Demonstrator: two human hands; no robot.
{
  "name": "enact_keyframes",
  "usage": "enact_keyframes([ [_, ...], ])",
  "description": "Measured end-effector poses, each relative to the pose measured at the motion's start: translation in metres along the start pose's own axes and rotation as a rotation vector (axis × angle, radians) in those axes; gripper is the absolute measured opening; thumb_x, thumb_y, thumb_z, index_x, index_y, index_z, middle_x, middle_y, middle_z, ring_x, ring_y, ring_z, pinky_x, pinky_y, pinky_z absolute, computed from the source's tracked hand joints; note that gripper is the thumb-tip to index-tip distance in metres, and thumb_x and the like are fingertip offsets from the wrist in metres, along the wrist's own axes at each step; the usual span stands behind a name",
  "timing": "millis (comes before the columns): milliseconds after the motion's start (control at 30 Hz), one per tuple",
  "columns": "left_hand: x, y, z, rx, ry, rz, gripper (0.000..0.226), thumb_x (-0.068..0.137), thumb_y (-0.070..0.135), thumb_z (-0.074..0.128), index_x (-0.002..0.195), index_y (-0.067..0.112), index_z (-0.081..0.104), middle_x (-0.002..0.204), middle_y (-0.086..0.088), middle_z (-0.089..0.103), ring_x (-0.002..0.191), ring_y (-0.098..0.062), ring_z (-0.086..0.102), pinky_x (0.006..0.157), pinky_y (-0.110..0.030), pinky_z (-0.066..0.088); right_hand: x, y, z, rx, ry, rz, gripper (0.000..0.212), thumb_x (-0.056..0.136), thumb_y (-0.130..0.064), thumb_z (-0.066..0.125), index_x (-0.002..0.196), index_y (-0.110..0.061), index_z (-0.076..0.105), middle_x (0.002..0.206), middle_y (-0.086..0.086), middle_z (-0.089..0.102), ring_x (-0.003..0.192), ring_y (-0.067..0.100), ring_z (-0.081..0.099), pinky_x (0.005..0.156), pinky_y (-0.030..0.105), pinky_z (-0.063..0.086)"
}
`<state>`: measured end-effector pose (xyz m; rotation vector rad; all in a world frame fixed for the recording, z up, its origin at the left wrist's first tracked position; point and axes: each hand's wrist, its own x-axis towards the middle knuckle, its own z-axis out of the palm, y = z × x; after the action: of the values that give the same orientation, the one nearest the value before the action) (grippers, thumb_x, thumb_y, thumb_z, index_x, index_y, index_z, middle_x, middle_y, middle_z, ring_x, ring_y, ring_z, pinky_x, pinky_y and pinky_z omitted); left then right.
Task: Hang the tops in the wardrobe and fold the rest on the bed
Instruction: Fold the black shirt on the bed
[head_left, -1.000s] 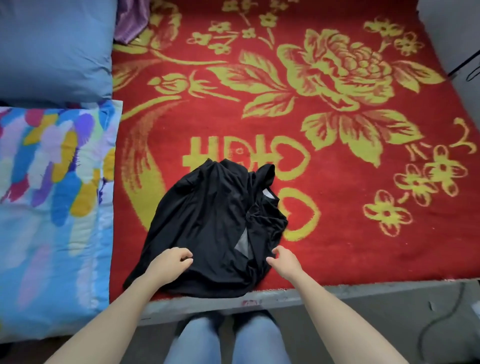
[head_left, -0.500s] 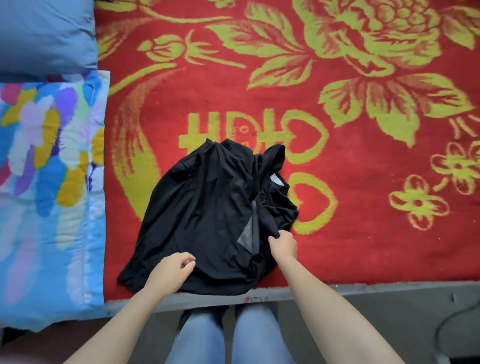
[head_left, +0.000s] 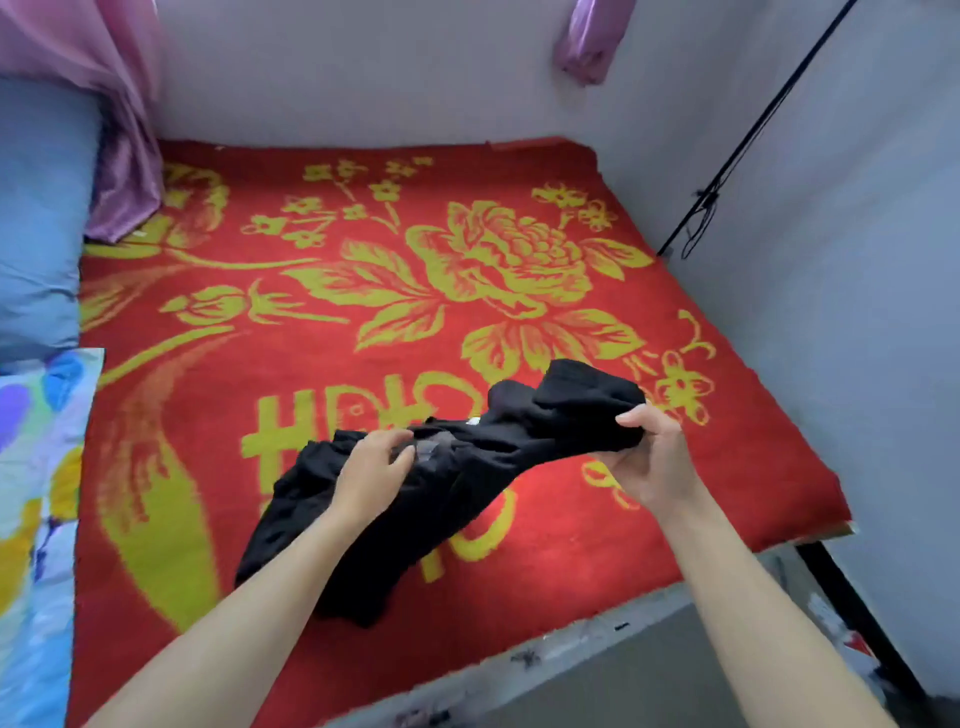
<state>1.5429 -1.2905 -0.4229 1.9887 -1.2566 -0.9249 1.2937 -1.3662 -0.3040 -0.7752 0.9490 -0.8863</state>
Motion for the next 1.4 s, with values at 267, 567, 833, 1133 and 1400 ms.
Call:
enact_keyframes([
  [267, 0.012, 0.146, -0.037, -0.383, -0.266, 0.338, 0.094, 0.081, 0.029, 0.071, 0.149, 0.033, 0.006, 0.156, 0.002, 0.012, 0.142, -0.016, 0.015, 0.113, -0.042, 0.026, -0.041, -0.138, 0.057, -0.073, -0.039, -0.243, 0.070, 0.016, -0.037, 0.089, 0.076, -0.012, 0.062, 0.072, 0.005, 0.055, 0.067, 0.017, 0.055, 0.061, 0.024, 0.044],
  [567, -0.014, 0.191, 0.002, -0.181, -0.782, 0.439, 0.048, 0.079, 0.030, 0.072, 0.122, 0.032, 0.054, 0.126, 0.010, 0.054, 0.117, -0.009, 0.051, 0.101, -0.030, 0.040, -0.094, -0.201, 0.102, -0.016, -0.194, -0.448, 0.052, 0.064, -0.028, 0.056, 0.103, 0.006, 0.061, 0.095, 0.016, 0.070, 0.087, 0.022, 0.067, 0.072, 0.025, 0.055],
  [833, -0.009, 0.164, -0.034, -0.559, -0.478, 0.293, 0.020, 0.081, 0.005, 0.068, 0.100, 0.010, 0.066, 0.095, -0.006, 0.072, 0.092, -0.024, 0.068, 0.077, -0.030, 0.053, -0.088, -0.236, 0.051, 0.207, 0.244, -0.708, 0.037, 0.095, -0.012, 0.038, 0.067, -0.006, 0.062, 0.071, 0.011, 0.068, 0.073, 0.022, 0.064, 0.077, 0.029, 0.053],
  [1133, -0.025, 0.187, -0.110, -0.296, -0.192, 0.494, 0.016, 0.078, -0.001, 0.070, 0.084, 0.012, 0.066, 0.081, -0.003, 0.065, 0.074, -0.019, 0.066, 0.070, -0.030, 0.055, -0.011, -0.146, 0.004, -1.026, 0.668, -0.230, 0.038, 0.076, -0.016, 0.063, 0.112, -0.006, 0.052, 0.106, 0.011, 0.049, 0.094, 0.024, 0.050, 0.068, 0.029, 0.040],
  [1400, -0.039, 0.165, -0.134, 0.010, -0.170, 0.561, 0.038, 0.077, -0.004, 0.070, 0.077, 0.033, 0.063, 0.084, 0.009, 0.064, 0.073, 0.005, 0.061, 0.067, -0.010, 0.045, -0.002, -0.048, 0.116, -0.929, -0.626, -0.011, 0.031, 0.079, -0.004, 0.057, 0.107, -0.017, 0.061, 0.093, -0.010, 0.065, 0.085, -0.001, 0.060, 0.078, 0.014, 0.044],
])
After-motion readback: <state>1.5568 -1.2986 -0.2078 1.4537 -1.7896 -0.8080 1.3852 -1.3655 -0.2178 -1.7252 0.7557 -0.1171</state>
